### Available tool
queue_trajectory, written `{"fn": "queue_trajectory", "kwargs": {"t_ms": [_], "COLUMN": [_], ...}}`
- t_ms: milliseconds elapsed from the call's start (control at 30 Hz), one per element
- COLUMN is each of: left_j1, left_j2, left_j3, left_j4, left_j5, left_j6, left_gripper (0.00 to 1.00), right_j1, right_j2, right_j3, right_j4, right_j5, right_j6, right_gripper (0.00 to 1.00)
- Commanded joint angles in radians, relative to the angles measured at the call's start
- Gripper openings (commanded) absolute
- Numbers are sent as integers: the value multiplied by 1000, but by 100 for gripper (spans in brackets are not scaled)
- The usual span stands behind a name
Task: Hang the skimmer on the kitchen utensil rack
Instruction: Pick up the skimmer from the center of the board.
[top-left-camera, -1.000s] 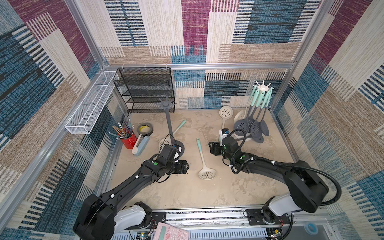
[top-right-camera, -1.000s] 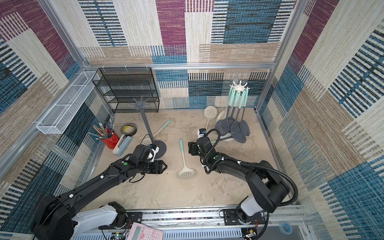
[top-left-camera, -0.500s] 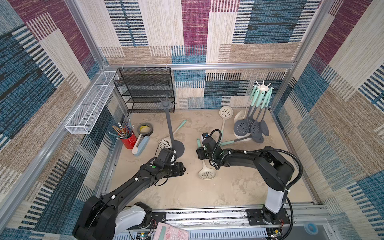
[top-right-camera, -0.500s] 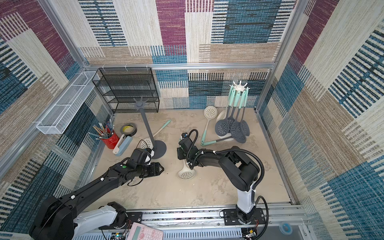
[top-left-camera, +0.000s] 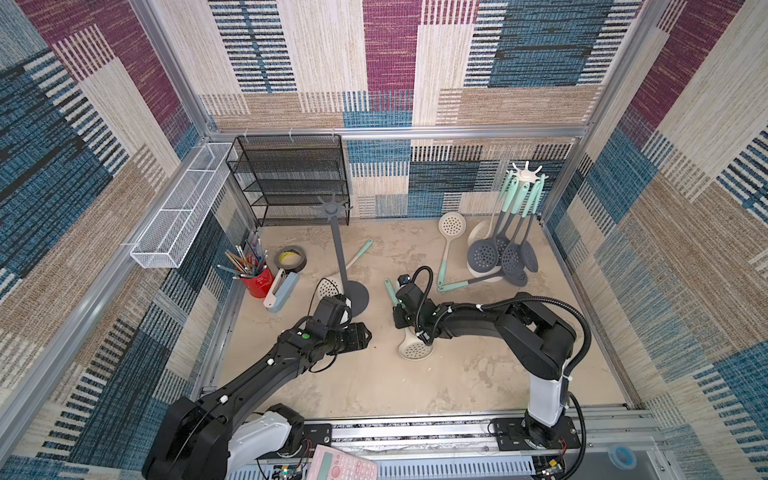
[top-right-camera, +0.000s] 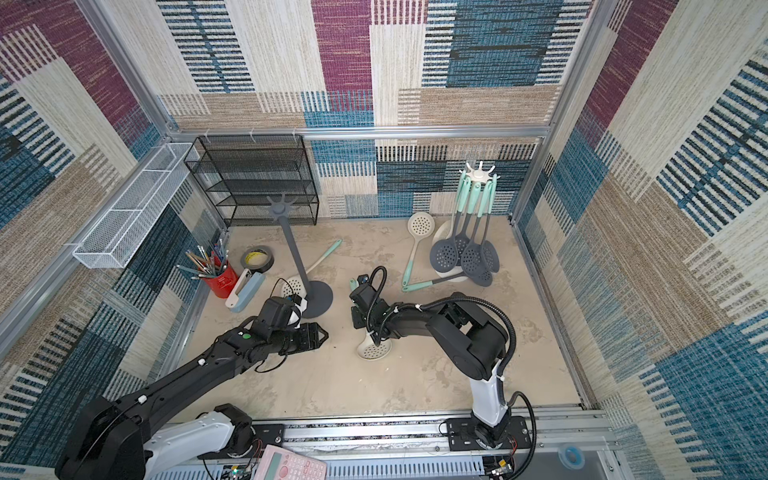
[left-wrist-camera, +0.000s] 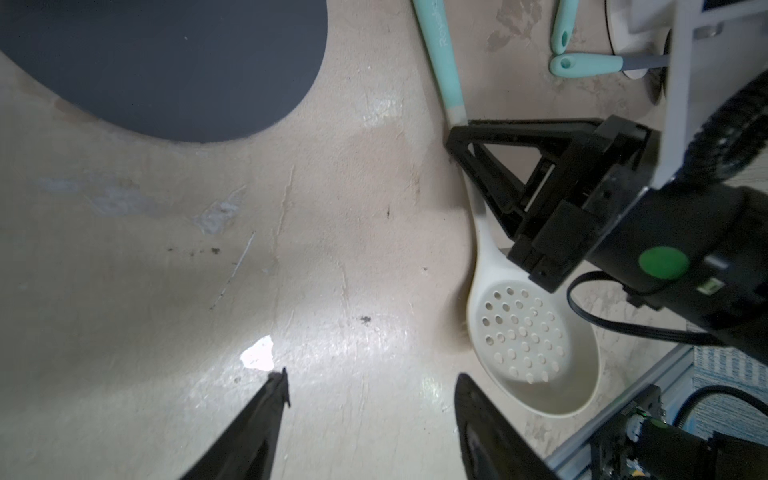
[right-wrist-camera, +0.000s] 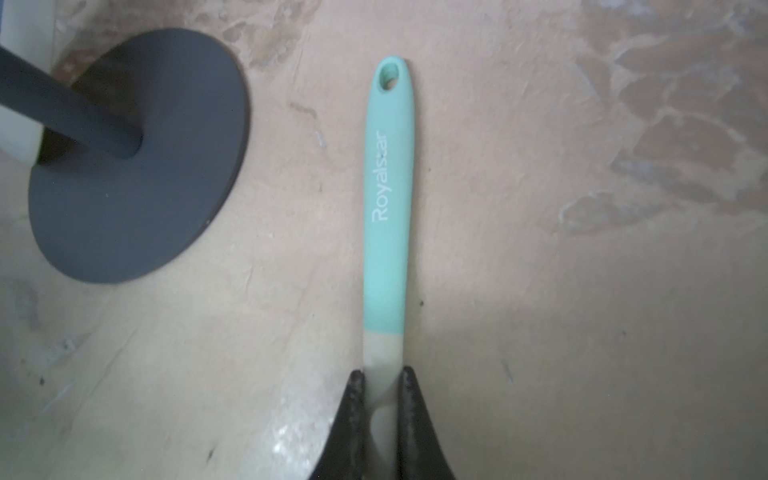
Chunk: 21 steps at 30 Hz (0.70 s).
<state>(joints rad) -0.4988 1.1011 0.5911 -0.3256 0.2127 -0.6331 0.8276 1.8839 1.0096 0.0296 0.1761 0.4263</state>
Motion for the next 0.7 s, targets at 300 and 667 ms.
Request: {"fn": "queue_trajectory", "kwargs": {"t_ms": [300, 667], "left_j1": [-1, -3], "left_j2": [-140, -146], "left_j3": [-56, -126], "left_j4": [262, 596], "left_j5": [119, 218], "left_j6": [-65, -76], "left_gripper": [66, 66], "right_j1": [0, 1], "right_j2": [-205, -382], "right_j3": [-116, -257], "right_j4": [201, 390], "right_j5": [-91, -285], "right_j6": [-286, -405], "right_gripper": [2, 1]}}
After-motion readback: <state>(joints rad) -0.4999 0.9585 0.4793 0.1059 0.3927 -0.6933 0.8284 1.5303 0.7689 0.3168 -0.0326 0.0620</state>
